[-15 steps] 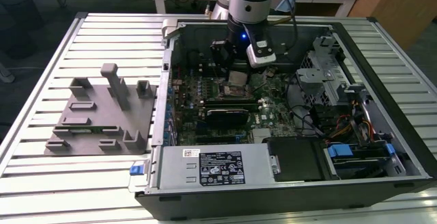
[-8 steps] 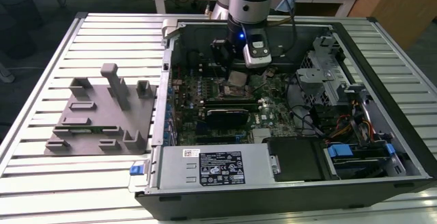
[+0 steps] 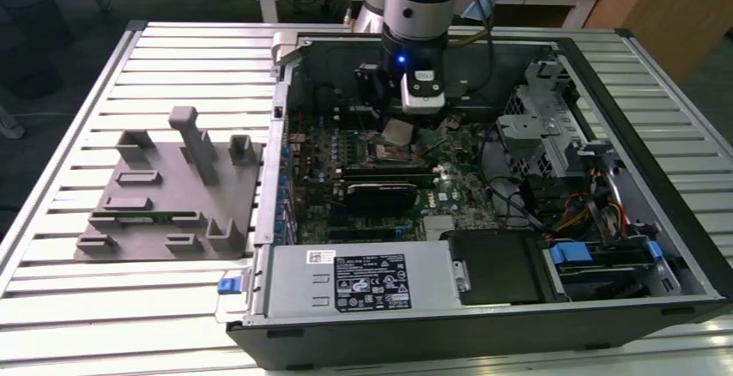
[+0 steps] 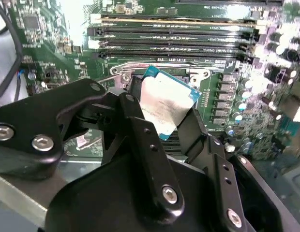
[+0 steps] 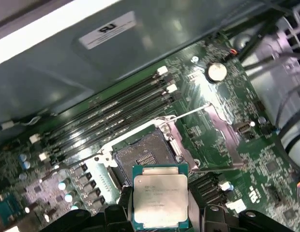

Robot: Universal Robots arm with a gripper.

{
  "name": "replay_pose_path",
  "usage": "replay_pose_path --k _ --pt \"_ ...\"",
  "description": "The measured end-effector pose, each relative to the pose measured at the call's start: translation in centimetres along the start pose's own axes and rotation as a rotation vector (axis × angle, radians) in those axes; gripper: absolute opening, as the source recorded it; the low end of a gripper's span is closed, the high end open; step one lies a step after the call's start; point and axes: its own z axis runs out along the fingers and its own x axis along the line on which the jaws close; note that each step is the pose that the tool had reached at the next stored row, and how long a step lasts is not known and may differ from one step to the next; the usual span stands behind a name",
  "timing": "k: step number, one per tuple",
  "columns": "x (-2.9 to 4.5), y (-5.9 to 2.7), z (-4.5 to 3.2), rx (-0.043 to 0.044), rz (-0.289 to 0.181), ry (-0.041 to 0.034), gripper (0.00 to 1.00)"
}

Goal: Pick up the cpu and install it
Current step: 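Place the cpu into insertion slot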

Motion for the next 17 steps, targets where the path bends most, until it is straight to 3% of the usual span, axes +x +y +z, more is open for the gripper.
replay_pose_path --k 17 --pt "0.0 0.0 0.06 0.0065 0.272 0.0006 0.55"
